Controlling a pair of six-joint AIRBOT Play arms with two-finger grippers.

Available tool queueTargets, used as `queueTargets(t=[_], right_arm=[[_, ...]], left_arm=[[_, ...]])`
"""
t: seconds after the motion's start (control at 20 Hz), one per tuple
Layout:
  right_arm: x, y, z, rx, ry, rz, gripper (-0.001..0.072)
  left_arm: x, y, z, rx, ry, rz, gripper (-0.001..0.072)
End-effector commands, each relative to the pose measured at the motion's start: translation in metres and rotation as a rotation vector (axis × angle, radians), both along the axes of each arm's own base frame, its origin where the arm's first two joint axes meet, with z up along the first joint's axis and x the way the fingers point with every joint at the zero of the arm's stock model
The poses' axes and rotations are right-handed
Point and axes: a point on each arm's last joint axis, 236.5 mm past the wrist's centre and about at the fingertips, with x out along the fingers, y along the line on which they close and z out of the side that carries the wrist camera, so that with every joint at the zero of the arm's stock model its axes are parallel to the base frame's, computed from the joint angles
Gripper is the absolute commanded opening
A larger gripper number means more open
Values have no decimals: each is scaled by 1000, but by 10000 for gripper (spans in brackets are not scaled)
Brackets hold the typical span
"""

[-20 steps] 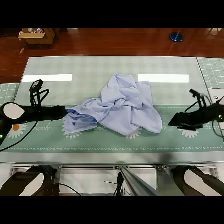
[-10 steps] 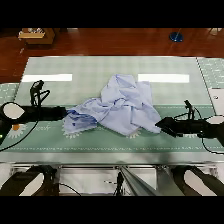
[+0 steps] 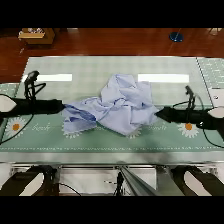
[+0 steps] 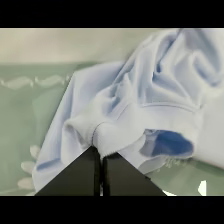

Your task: Fold the shirts.

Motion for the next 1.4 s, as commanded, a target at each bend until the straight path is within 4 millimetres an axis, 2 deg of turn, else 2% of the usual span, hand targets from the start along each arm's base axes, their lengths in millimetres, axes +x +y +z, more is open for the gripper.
queueTargets(t=[0.0,0.15,0.3,0.45,0.5,0.6,0.7,0.75,0.85,0.95,1.0,1.15,1.25,1.35], right_arm=[[28,2,127,-27,-328,10,11],[39,-16,266,-96,-675,-98,10],[27,-39,362,-203,-880,-206,10],[6,-55,423,-316,-1013,-264,10],[0,-62,437,-353,-1039,-291,10],[-11,-74,449,-423,-1040,-326,10],[-19,-80,444,-481,-995,-320,10],[-23,-80,437,-501,-962,-300,10],[-32,-74,423,-512,-900,-252,10],[-40,-66,418,-502,-869,-211,10],[-45,-61,420,-492,-872,-194,10],[-65,-43,438,-485,-946,-125,10],[-81,-42,448,-505,-974,-130,10],[-97,-47,445,-519,-938,-152,10]], left_arm=[[21,10,79,11,-123,-23,22],[47,26,188,16,-363,22,23],[46,47,290,21,-571,105,23],[17,59,365,83,-724,126,23],[5,62,384,105,-764,134,23],[-20,66,414,164,-834,152,23],[-39,77,421,250,-844,186,22],[-47,89,411,304,-802,218,22],[-62,108,380,355,-646,275,23],[-75,103,357,353,-540,244,23],[-82,99,352,344,-517,230,23],[-102,91,354,350,-520,219,23],[-123,90,352,370,-513,225,23],[-144,90,345,392,-476,231,23]])
